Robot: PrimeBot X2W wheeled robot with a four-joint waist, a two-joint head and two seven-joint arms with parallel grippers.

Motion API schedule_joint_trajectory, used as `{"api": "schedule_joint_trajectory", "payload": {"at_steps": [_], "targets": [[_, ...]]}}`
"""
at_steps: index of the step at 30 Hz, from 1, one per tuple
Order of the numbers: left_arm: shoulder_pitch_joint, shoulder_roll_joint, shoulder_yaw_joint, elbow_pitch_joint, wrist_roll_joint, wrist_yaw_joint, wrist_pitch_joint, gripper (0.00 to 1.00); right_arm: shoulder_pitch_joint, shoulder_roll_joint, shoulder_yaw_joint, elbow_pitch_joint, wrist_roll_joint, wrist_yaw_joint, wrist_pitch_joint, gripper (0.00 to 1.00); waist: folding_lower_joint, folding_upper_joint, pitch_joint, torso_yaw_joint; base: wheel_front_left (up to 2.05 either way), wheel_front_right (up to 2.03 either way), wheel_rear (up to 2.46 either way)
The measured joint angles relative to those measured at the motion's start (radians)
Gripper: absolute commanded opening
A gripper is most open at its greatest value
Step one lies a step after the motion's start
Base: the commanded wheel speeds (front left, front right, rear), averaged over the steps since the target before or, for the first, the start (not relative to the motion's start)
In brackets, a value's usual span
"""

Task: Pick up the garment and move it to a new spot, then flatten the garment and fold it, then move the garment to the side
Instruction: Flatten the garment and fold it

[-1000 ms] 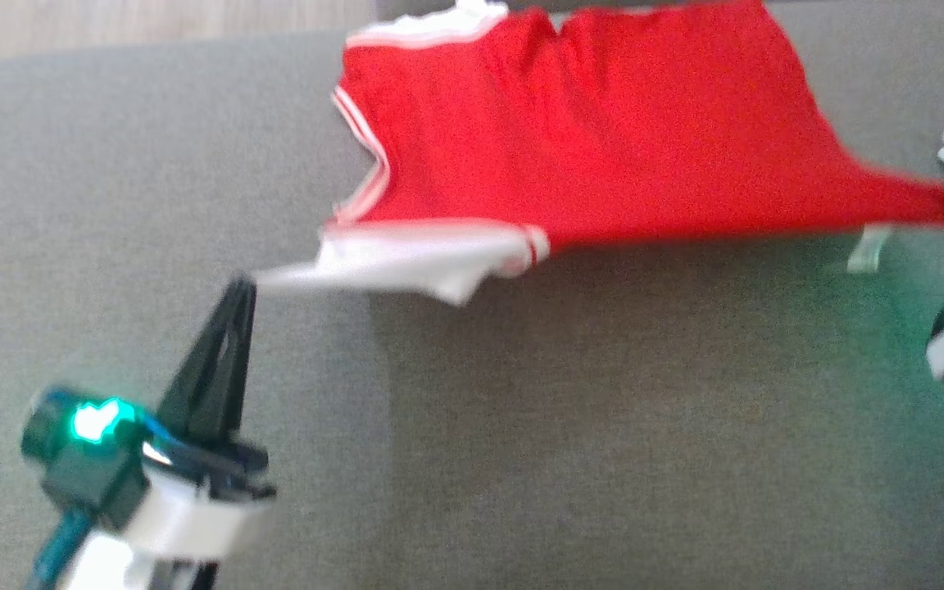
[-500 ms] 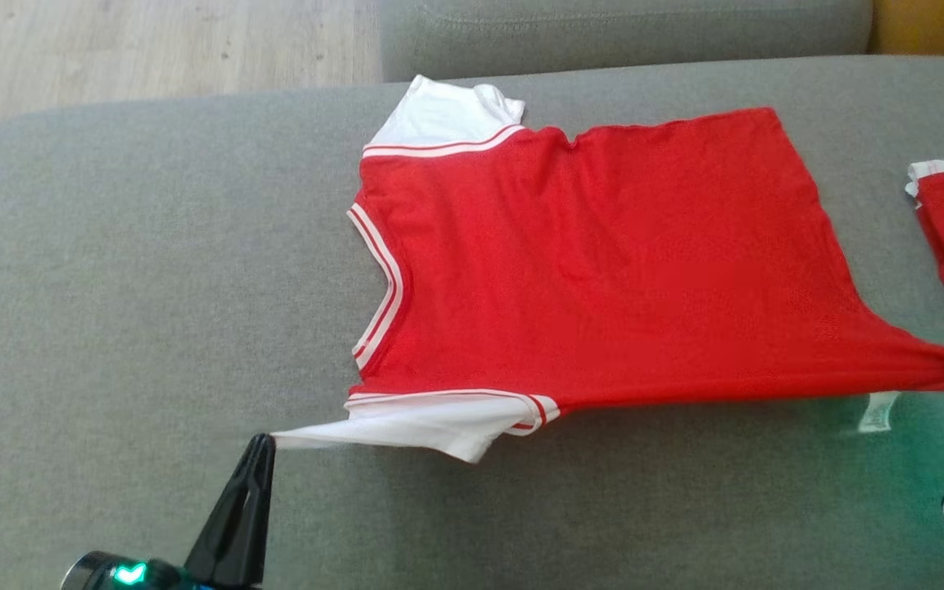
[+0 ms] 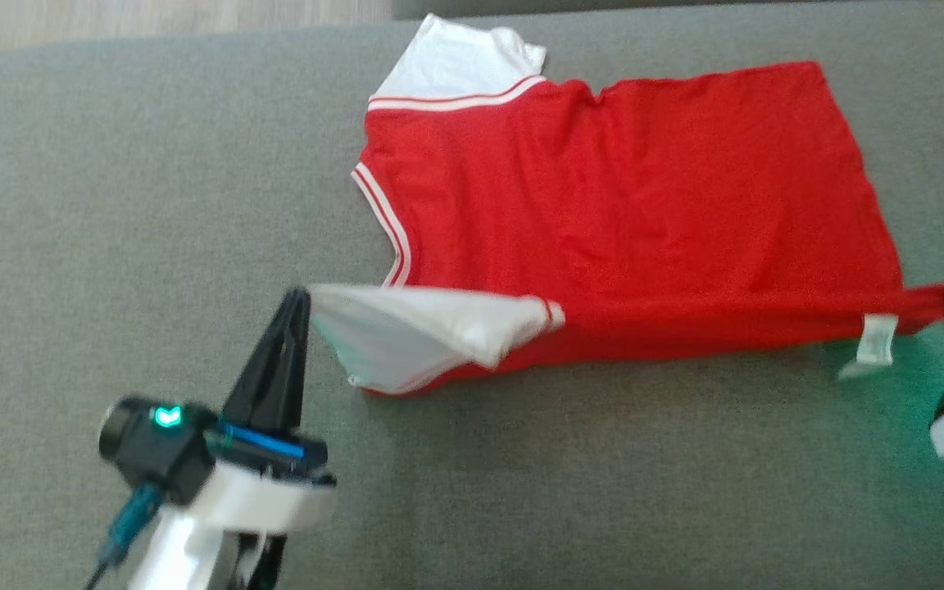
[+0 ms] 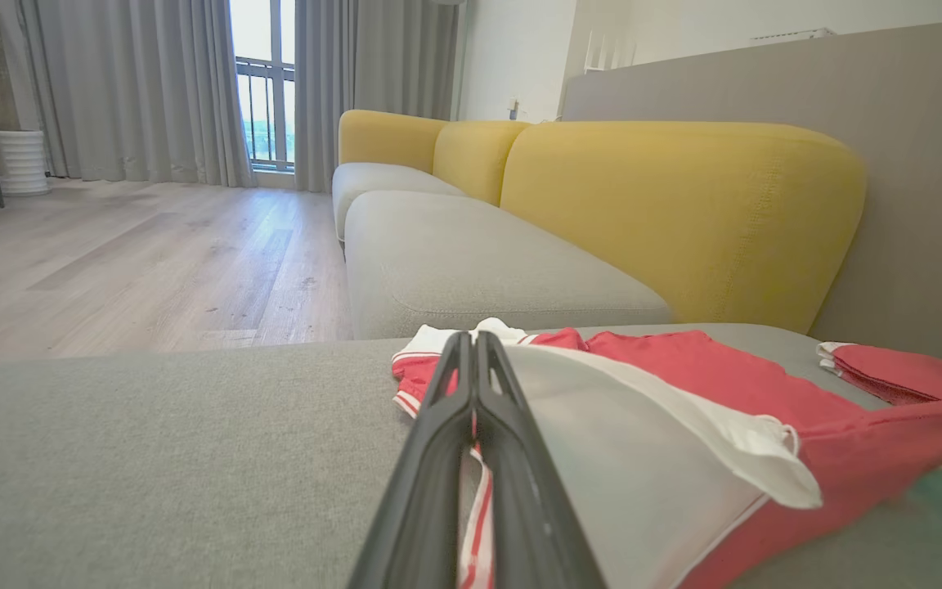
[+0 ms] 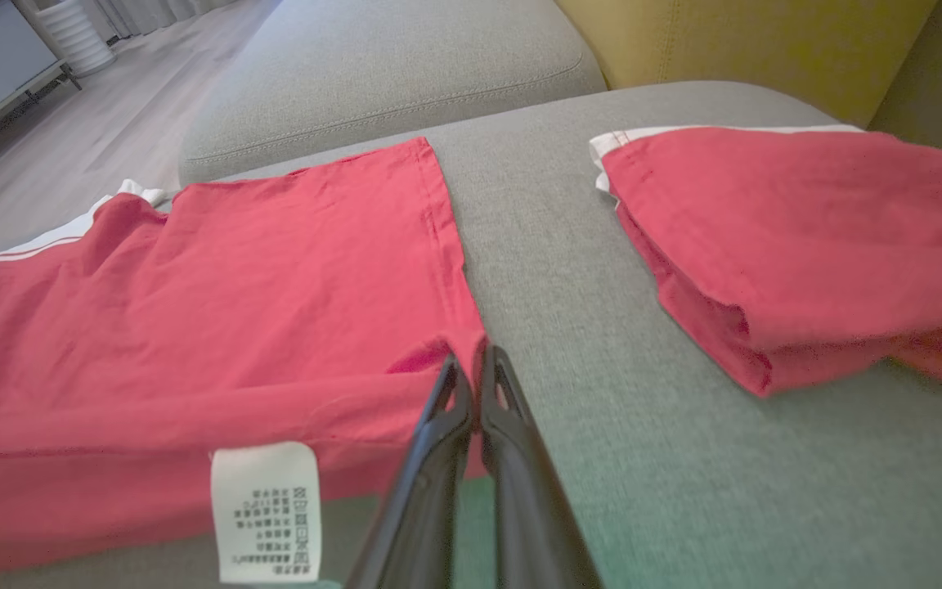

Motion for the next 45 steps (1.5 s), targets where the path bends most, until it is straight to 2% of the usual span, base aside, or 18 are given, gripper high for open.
{"api": "schedule_joint_trajectory", "payload": {"at_steps": [9, 17, 18, 19, 20, 26, 30, 37, 45], "targets": [[-0.220, -0.009, -0.020, 0.136, 0.028, -0.030, -0.010, 0.00, -0.161, -0.004, 0.021, 0.069, -0.021, 0.000, 0.017, 0.00, 0.0001, 0.0000, 0.081, 0.014, 0.00, 0.00, 0.00], [-0.323, -0.022, -0.027, 0.186, 0.046, -0.042, -0.018, 0.00, -0.258, -0.010, 0.042, 0.130, -0.026, 0.000, 0.014, 0.00, 0.0000, 0.0000, 0.131, 0.019, 0.00, 0.00, 0.00], [-0.330, -0.026, -0.024, 0.187, 0.052, -0.042, -0.018, 0.05, -0.267, -0.011, 0.044, 0.138, -0.026, 0.000, 0.009, 0.31, 0.0000, -0.0001, 0.136, 0.019, 0.00, 0.00, 0.00], [-0.335, -0.032, -0.019, 0.188, 0.055, -0.043, -0.018, 0.38, -0.274, -0.012, 0.045, 0.143, -0.026, 0.000, 0.000, 0.90, 0.0000, -0.0001, 0.140, 0.019, 0.00, 0.00, 0.00], [-0.336, -0.038, -0.011, 0.193, 0.056, -0.043, -0.019, 1.00, -0.280, -0.012, 0.046, 0.148, -0.026, 0.000, -0.012, 1.00, 0.0000, 0.0000, 0.143, 0.019, 0.00, 0.00, 0.00], [-0.321, -0.070, 0.038, 0.221, 0.054, -0.041, -0.019, 1.00, -0.296, -0.015, 0.077, 0.152, -0.022, 0.000, -0.130, 1.00, -0.0001, 0.0000, 0.138, 0.011, 0.00, 0.00, 0.00], [-0.227, -0.096, 0.037, 0.280, 0.022, -0.031, -0.016, 1.00, -0.291, -0.015, 0.085, 0.155, -0.011, 0.000, -0.175, 1.00, -0.0002, 0.0000, 0.119, 0.001, 0.00, 0.00, 0.00], [-0.087, -0.123, 0.035, 0.325, -0.038, 0.037, 0.058, 1.00, -0.243, -0.014, 0.099, 0.161, 0.017, 0.000, -0.207, 1.00, -0.0003, 0.0000, 0.102, -0.016, 0.00, 0.00, 0.00], [-0.074, -0.136, 0.006, 0.290, -0.075, 0.046, 0.095, 1.00, -0.239, -0.014, 0.103, 0.186, 0.028, 0.000, -0.224, 1.00, -0.0003, 0.0000, 0.097, -0.032, 0.00, 0.00, 0.00]]}}
